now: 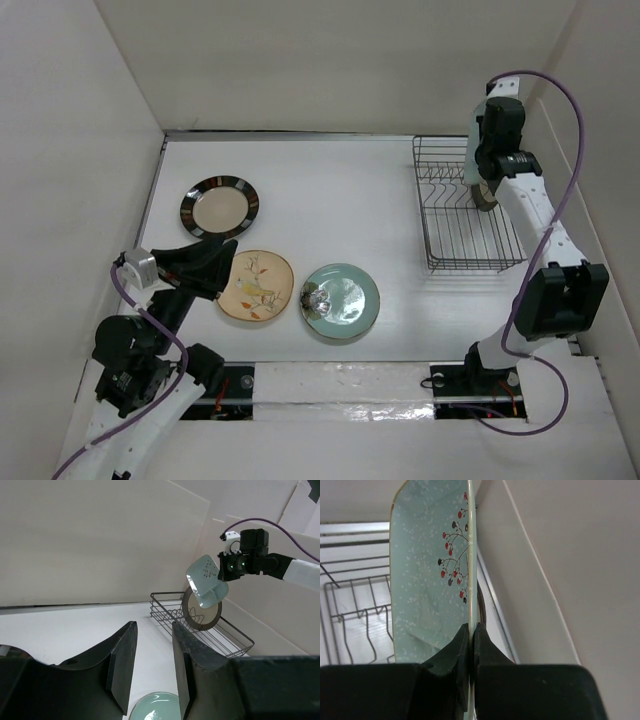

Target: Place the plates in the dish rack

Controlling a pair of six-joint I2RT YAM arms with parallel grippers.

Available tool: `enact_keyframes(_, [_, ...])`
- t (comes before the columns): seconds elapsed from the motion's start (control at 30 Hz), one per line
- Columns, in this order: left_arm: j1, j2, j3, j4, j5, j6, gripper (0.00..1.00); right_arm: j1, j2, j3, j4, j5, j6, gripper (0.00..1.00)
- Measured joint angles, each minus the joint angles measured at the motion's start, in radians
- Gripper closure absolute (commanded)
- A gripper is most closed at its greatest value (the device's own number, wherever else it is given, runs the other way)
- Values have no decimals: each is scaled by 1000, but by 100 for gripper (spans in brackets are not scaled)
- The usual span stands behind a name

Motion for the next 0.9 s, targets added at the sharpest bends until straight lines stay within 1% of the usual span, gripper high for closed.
enact_keyframes(0.2, [-11,-1,0,-1,-10,2,69,0,47,0,-2,30,-92,100])
enact_keyframes(0.57, [-26,13,0,-1,-14,2,69,-1,106,0,6,84,-169,100])
enact_keyframes(0.9, [-45,24,0,-5,-17,3,69,-12,170,-35,15,74,-204,100])
